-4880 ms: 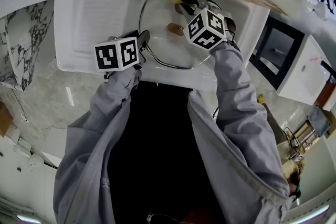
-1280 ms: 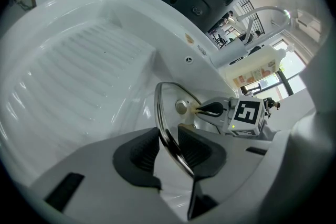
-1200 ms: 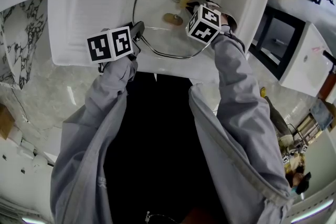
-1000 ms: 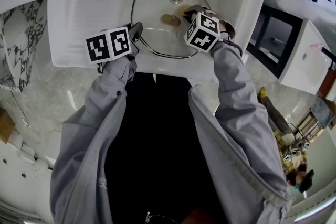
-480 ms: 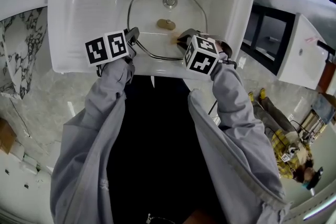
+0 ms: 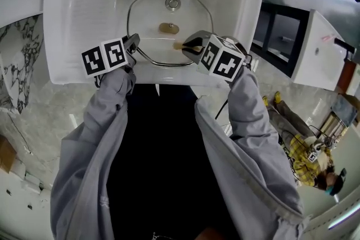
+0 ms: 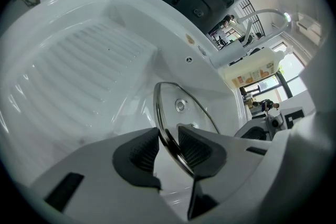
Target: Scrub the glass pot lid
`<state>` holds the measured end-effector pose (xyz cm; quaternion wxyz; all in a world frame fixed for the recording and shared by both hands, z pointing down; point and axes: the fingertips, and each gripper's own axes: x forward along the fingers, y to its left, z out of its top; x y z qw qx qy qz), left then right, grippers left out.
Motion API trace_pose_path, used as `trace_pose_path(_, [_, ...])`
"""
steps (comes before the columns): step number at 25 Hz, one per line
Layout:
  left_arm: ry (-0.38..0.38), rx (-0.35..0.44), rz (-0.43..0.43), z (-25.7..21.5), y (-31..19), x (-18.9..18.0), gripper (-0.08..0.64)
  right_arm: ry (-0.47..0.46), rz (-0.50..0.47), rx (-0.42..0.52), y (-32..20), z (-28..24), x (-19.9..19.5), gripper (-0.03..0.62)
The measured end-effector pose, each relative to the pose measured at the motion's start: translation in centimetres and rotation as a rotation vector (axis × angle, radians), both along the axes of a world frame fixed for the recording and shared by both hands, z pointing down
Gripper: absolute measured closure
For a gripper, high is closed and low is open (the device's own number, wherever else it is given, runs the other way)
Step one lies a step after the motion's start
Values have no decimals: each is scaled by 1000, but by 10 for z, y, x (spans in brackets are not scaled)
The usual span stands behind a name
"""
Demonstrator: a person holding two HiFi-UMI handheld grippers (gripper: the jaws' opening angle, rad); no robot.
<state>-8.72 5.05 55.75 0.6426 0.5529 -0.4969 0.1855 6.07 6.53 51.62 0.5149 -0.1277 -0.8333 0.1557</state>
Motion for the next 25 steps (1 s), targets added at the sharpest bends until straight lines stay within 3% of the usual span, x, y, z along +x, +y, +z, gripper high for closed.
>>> trace_pose_path(7, [-3,1,-5,-1,-2,2,447,2,127,330,-99,17,11,561])
trace_pose_path(13, [0,-16,-5,0,-1,2,448,86,27,517,-136,70,14,561])
trace_pose_path(18, [1,-22,-3,1,-1,2,447,139,-47,549,-140,102,14,561])
trace_pose_path(25, [-3,-17,-8,1,-2,1,448,209,-78,480,-120,119,19,561])
